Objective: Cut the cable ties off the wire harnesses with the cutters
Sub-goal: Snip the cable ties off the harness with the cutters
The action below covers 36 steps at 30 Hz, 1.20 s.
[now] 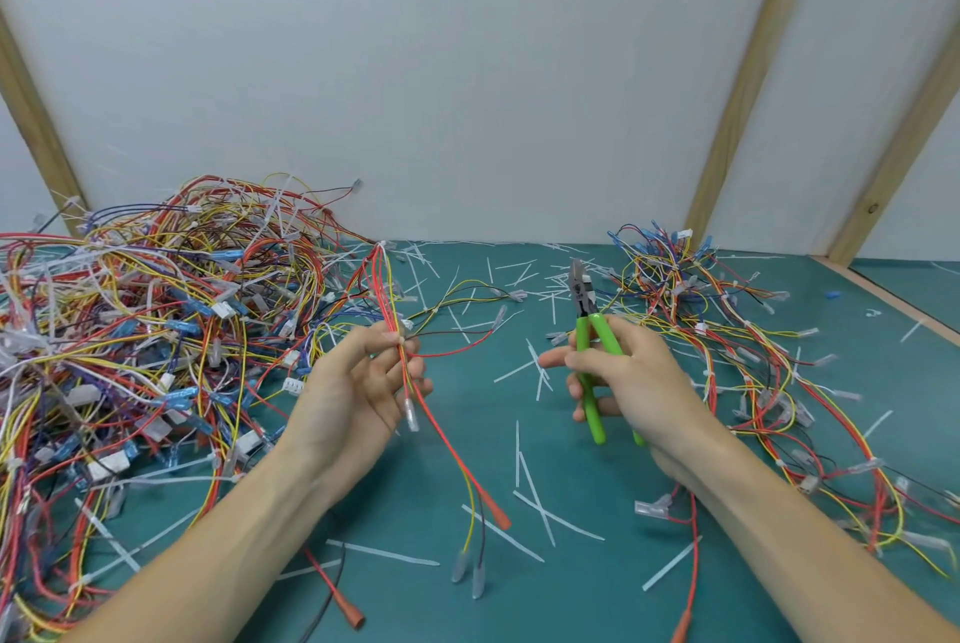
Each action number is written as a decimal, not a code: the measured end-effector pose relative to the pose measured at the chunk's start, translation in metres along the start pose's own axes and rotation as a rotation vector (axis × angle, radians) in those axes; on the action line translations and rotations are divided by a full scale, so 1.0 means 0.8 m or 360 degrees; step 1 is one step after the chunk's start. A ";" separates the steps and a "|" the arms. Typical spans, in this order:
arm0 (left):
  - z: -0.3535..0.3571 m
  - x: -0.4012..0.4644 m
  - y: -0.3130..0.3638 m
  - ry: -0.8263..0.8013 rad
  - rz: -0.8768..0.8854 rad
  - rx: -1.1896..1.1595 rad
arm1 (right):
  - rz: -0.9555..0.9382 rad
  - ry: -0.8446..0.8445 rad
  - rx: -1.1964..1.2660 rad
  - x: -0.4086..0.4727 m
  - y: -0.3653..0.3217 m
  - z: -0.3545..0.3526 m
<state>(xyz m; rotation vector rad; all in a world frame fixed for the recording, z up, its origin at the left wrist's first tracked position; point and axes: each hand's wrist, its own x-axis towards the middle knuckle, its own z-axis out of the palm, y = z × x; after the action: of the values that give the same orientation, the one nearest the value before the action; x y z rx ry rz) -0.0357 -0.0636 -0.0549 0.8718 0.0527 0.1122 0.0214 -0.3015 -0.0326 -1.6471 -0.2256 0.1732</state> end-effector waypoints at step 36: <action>-0.024 0.000 0.012 0.0373 0.0622 0.2681 | -0.0577 0.0286 0.0885 0.024 -0.031 -0.067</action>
<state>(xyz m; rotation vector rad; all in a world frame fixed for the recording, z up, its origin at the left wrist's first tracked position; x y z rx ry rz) -0.0381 -0.0428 -0.0597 2.5461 0.2095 0.5823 0.0518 -0.3464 -0.0029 -1.0399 -0.3030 -0.1768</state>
